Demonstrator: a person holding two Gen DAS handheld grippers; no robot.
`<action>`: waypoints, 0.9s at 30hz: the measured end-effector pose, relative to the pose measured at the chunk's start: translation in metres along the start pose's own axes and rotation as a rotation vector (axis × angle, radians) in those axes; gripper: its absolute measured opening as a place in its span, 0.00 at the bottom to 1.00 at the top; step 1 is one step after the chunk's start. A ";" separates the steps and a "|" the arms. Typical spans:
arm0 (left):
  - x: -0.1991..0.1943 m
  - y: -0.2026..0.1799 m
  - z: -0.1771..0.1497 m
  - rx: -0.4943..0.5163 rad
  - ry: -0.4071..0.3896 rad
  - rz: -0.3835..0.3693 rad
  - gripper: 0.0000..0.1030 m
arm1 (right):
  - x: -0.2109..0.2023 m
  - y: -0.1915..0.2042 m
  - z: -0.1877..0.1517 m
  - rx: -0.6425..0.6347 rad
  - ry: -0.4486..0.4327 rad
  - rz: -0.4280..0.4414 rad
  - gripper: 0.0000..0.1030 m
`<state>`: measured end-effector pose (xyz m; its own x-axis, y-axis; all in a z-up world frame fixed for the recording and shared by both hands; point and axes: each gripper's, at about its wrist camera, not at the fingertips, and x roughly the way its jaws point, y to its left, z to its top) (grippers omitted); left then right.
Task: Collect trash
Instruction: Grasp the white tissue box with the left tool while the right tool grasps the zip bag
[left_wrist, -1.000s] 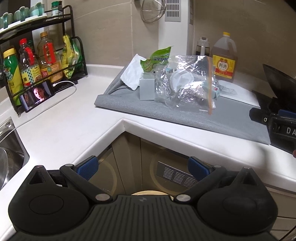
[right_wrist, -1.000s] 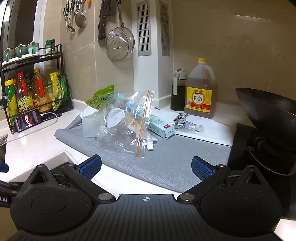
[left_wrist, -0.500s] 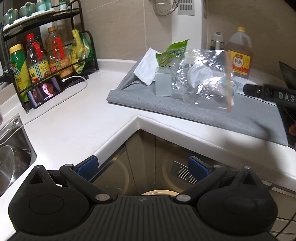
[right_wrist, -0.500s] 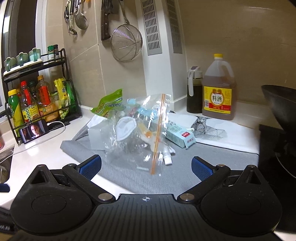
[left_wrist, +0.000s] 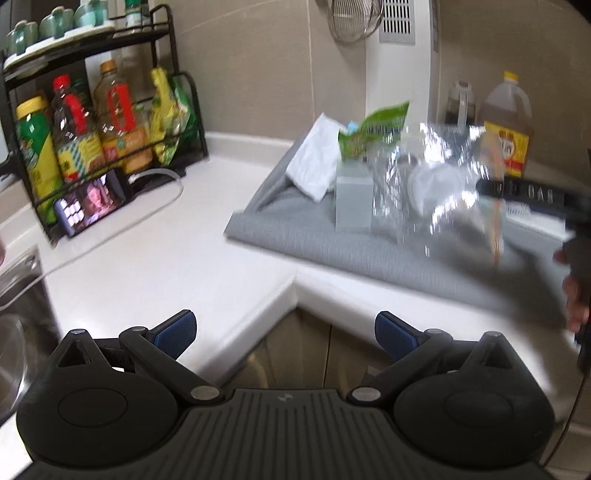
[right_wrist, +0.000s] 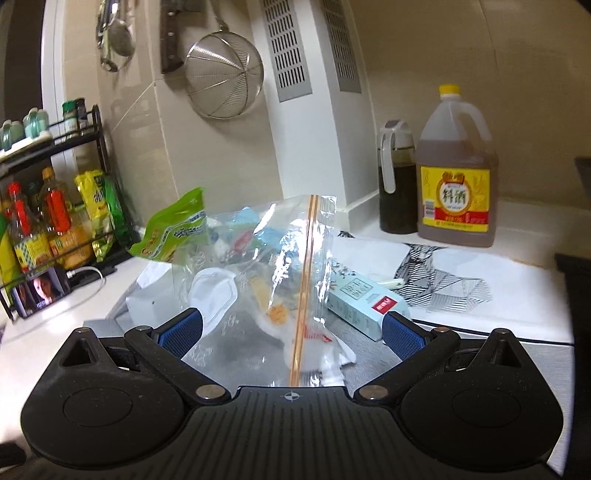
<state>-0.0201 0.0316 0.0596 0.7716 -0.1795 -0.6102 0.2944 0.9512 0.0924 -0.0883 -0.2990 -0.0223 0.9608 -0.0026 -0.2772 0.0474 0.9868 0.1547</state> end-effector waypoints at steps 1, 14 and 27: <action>0.007 -0.003 0.007 0.001 -0.008 -0.002 1.00 | 0.004 -0.001 0.000 0.006 -0.004 0.013 1.00; 0.115 -0.041 0.089 0.062 -0.039 -0.028 1.00 | 0.036 0.003 -0.001 -0.083 -0.119 0.167 1.00; 0.159 -0.060 0.103 0.127 -0.007 -0.065 1.00 | 0.049 -0.008 -0.004 0.000 -0.078 0.222 1.00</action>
<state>0.1435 -0.0798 0.0382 0.7523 -0.2417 -0.6128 0.4124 0.8982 0.1520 -0.0429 -0.3068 -0.0413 0.9659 0.2018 -0.1620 -0.1674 0.9647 0.2032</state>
